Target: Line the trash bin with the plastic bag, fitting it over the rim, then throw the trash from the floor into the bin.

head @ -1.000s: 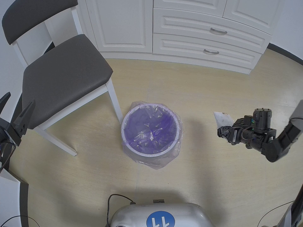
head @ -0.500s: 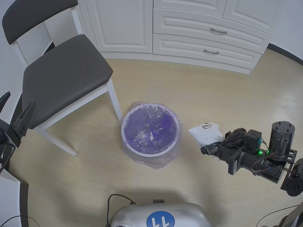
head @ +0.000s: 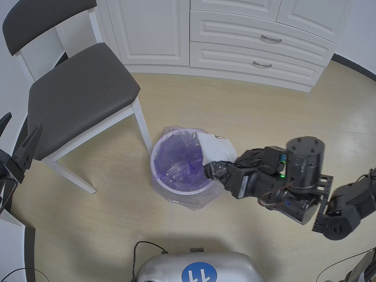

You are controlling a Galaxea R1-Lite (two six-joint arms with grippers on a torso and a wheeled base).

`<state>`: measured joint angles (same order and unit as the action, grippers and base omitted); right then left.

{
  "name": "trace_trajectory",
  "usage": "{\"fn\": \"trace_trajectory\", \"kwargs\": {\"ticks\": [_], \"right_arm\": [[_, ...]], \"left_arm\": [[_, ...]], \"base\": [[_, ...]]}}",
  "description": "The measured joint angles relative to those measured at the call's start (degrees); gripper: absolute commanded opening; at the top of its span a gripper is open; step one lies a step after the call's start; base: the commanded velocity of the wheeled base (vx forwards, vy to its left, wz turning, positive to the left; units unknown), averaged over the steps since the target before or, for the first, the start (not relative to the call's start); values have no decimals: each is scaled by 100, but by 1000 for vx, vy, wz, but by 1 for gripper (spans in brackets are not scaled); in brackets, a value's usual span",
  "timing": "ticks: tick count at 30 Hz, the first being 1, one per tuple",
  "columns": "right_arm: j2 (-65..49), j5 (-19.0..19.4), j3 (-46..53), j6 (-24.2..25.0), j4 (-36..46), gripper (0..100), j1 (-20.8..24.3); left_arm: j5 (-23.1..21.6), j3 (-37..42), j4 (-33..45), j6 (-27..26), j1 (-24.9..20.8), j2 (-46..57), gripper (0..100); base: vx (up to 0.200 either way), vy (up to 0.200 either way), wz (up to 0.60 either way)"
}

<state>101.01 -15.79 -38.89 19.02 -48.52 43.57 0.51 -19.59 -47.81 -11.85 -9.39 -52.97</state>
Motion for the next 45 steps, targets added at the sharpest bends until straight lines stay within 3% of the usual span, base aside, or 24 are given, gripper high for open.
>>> {"fn": "trace_trajectory", "kwargs": {"ticks": [9,13,22,29,37,45], "right_arm": [[918,-143,-2116,2187,1954,0,130],[1276,-83,-3087,2783,2890,0,122],[2139,145,-5482,3038,5298,0,-38],[3145,263,-7125,3046,6560,0,-187],[3896,482,-7542,2906,6606,0,-394],[4224,482,-7569,2882,5888,0,-435]], "left_arm": [[-2,-15,0,0,-6,5,100],[0,-26,0,0,-12,5,100],[0,-48,5,6,-17,5,100],[-5,-55,9,0,-20,2,100],[-2,-59,9,-174,-15,0,100],[-5,-59,7,-249,-11,71,100]], "base": [[0,0,0],[0,0,0],[0,0,0],[0,0,0],[0,0,0],[0,0,0]]}}
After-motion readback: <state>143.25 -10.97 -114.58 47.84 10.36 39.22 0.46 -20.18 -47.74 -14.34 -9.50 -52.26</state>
